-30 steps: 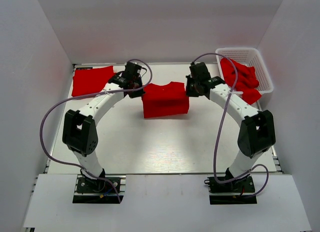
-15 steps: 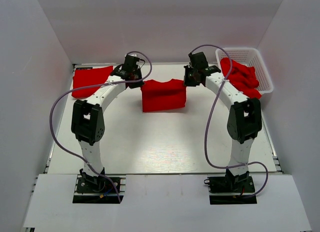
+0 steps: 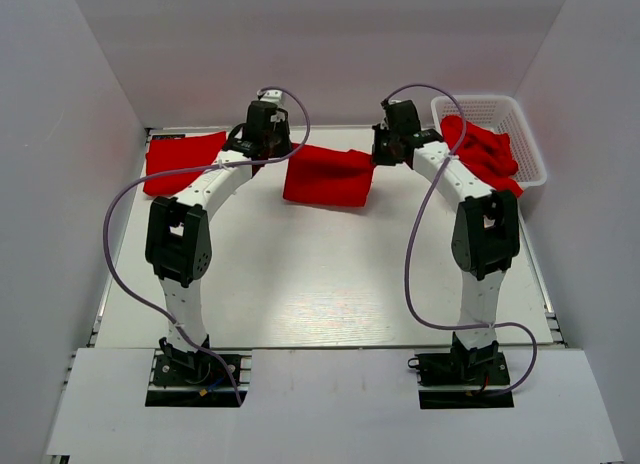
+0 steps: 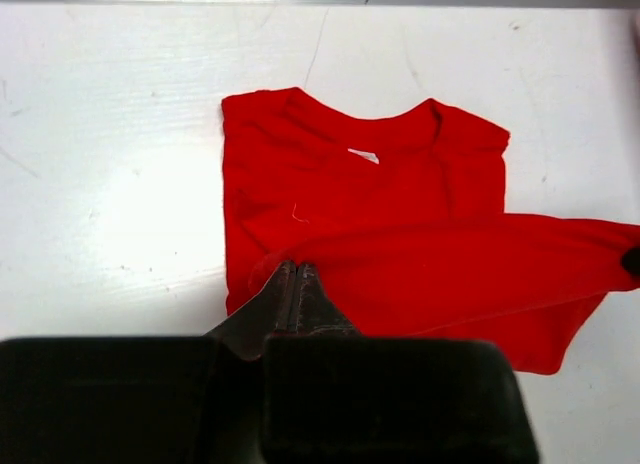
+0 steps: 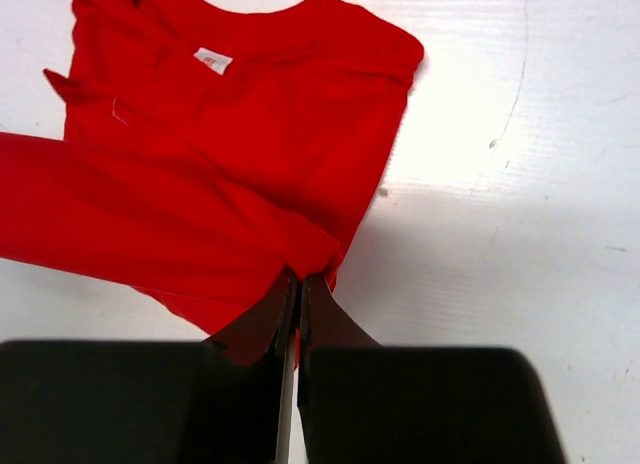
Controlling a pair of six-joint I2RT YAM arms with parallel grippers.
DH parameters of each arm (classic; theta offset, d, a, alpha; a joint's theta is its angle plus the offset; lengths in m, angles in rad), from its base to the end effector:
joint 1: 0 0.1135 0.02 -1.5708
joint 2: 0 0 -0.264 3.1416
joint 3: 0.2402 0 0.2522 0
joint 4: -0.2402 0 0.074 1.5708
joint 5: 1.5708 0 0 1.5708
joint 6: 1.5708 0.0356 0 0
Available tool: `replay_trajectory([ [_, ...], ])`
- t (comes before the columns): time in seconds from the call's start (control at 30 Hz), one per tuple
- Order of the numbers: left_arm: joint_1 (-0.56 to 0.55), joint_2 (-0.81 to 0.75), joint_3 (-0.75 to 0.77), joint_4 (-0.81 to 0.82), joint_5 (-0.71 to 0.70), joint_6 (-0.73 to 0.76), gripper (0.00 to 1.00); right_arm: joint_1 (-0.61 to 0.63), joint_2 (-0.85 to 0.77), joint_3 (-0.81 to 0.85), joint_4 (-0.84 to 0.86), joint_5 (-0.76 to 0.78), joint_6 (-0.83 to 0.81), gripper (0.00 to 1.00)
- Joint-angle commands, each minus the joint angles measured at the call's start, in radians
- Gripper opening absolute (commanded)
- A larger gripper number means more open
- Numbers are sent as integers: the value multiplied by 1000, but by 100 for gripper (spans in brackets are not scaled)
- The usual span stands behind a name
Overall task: Fold and stack the t-shirts
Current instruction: Fold the long partially folded tshirt into a neat square
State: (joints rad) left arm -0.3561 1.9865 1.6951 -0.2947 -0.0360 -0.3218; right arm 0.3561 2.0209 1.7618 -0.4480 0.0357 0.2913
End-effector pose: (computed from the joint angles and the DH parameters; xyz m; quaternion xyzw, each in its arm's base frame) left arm 0.4407 -0.1626 0.2815 0.0066 0.8811 -0.1422 0.4510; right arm 0.4413 0.1628 0.2753 -0.0219 0.9078 0.1177 0.4019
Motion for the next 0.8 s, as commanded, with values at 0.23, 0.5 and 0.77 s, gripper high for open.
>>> replay_trajectory([
  [0.23,14,-101,-84,143,31,63,0,-36,-43,52,35,-140,-63,0],
  [0.5,-12,-398,-399,60,88,14,0,-22,-392,-459,43,-233,-11,0],
  [0.77,-32,-762,-686,-113,246,-57,0,20,-761,-794,-41,-333,39,0],
])
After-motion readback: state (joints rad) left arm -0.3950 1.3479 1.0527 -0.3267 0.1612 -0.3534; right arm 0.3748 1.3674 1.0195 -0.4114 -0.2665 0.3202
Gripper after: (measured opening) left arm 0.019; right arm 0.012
